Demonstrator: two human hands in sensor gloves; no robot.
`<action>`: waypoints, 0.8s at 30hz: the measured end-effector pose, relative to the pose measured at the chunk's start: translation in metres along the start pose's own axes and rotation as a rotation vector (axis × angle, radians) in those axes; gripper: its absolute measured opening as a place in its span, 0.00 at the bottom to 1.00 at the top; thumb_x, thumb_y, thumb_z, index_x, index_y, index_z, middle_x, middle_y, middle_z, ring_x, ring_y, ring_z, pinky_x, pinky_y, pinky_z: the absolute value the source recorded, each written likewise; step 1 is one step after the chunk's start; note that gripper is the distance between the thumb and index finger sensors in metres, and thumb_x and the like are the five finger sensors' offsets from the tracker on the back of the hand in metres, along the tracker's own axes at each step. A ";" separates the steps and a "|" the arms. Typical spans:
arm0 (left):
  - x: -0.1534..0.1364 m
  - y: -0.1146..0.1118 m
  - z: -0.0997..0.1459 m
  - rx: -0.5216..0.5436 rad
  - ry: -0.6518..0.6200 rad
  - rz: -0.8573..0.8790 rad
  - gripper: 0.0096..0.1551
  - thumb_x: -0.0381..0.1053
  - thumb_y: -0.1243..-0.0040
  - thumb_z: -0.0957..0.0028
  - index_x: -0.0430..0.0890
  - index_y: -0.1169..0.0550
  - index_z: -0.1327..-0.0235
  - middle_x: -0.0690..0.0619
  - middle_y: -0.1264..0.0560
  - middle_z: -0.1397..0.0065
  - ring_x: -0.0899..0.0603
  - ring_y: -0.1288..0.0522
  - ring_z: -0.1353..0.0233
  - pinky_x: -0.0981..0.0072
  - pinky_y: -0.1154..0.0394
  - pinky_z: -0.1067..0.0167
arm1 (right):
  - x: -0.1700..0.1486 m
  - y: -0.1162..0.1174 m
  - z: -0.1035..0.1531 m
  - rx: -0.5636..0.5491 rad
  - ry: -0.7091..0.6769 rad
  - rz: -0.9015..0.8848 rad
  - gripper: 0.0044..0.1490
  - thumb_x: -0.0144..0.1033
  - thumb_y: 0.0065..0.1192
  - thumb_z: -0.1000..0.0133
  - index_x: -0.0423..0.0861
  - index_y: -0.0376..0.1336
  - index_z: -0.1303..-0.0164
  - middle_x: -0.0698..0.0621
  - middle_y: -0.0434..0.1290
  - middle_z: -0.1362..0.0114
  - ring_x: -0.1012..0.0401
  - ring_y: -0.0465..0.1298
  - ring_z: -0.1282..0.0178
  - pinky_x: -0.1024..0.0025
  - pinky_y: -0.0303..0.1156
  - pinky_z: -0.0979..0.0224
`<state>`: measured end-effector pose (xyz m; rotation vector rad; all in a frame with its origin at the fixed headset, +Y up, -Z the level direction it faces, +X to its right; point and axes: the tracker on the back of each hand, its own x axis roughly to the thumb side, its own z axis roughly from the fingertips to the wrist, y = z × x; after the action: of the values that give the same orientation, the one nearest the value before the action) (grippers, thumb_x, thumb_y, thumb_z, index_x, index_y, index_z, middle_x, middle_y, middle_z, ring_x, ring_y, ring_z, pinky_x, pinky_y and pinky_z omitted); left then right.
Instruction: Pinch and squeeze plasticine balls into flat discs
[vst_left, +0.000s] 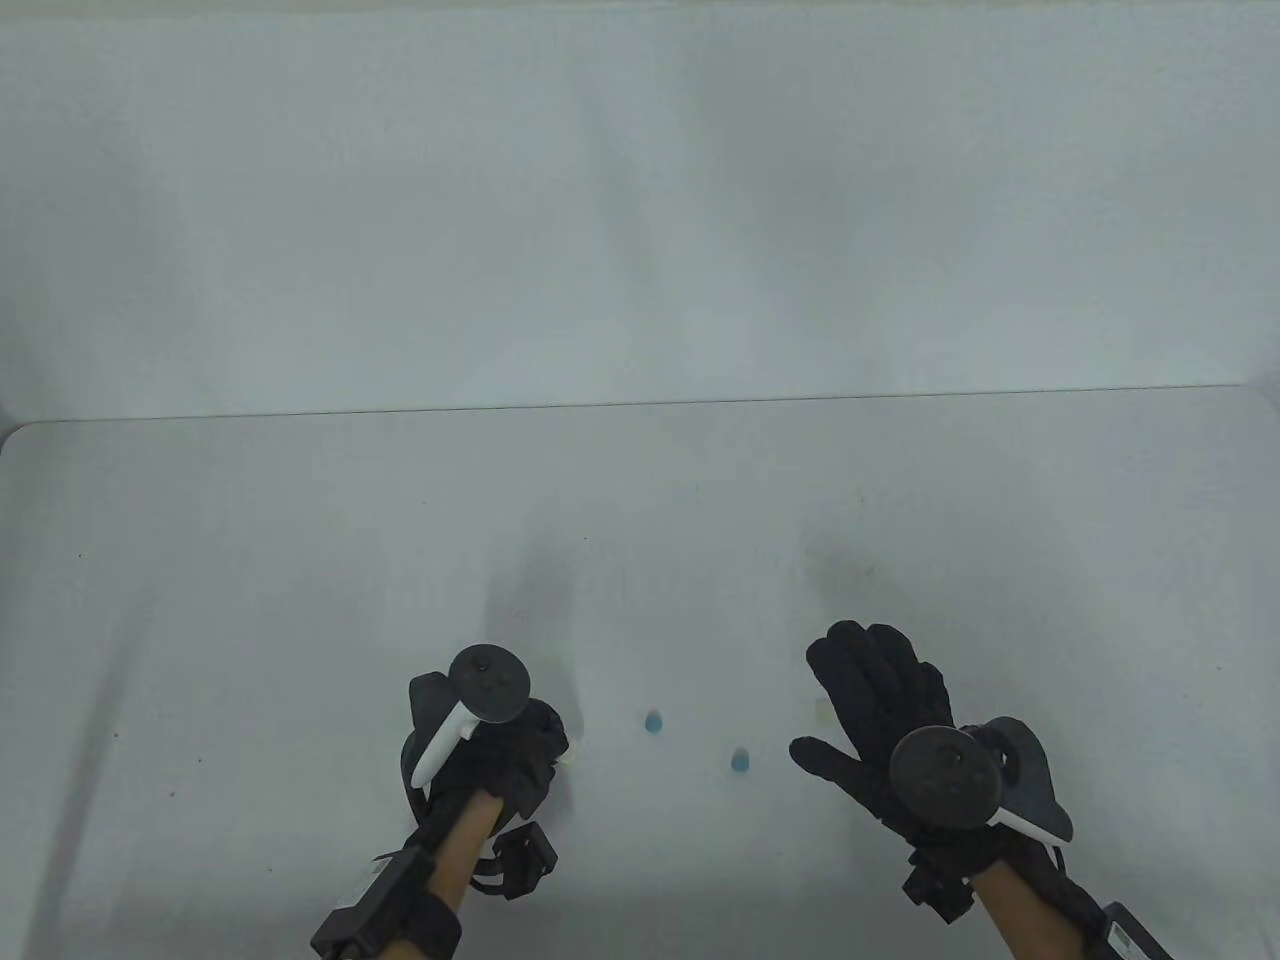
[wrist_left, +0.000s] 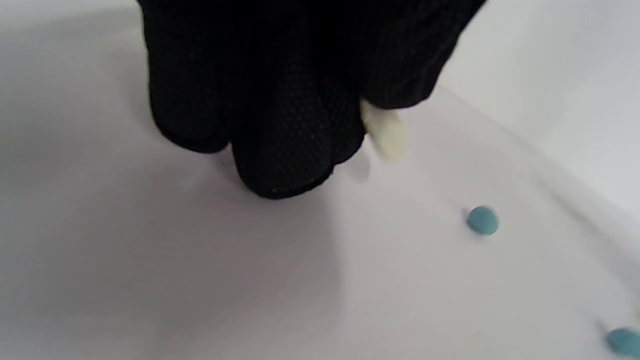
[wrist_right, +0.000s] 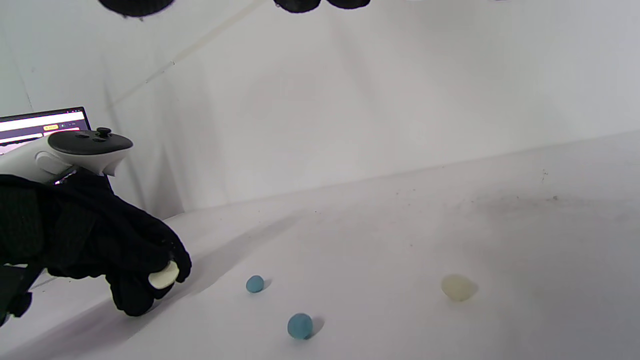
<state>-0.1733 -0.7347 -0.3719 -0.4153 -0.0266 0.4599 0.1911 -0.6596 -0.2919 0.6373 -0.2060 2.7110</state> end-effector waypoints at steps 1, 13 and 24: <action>0.002 -0.001 -0.001 -0.009 -0.004 -0.021 0.25 0.42 0.39 0.44 0.36 0.20 0.35 0.43 0.18 0.40 0.43 0.12 0.47 0.53 0.18 0.43 | 0.000 0.000 0.000 0.001 -0.001 -0.001 0.53 0.68 0.41 0.39 0.44 0.43 0.12 0.41 0.43 0.09 0.34 0.47 0.12 0.26 0.51 0.24; 0.031 -0.009 -0.011 -0.048 0.009 -0.294 0.25 0.39 0.38 0.44 0.34 0.21 0.35 0.41 0.19 0.41 0.44 0.12 0.50 0.52 0.18 0.45 | 0.001 0.000 0.001 -0.002 -0.003 0.000 0.53 0.68 0.41 0.39 0.44 0.43 0.12 0.41 0.43 0.09 0.34 0.47 0.12 0.26 0.52 0.24; 0.044 -0.024 -0.010 0.052 -0.020 -0.646 0.25 0.45 0.36 0.45 0.38 0.22 0.36 0.46 0.18 0.45 0.45 0.13 0.53 0.52 0.19 0.46 | 0.002 0.001 0.000 0.005 -0.005 0.001 0.53 0.68 0.41 0.39 0.44 0.43 0.12 0.41 0.43 0.09 0.34 0.47 0.12 0.26 0.52 0.24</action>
<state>-0.1226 -0.7388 -0.3750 -0.3283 -0.1624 -0.1721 0.1896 -0.6598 -0.2908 0.6457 -0.2006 2.7120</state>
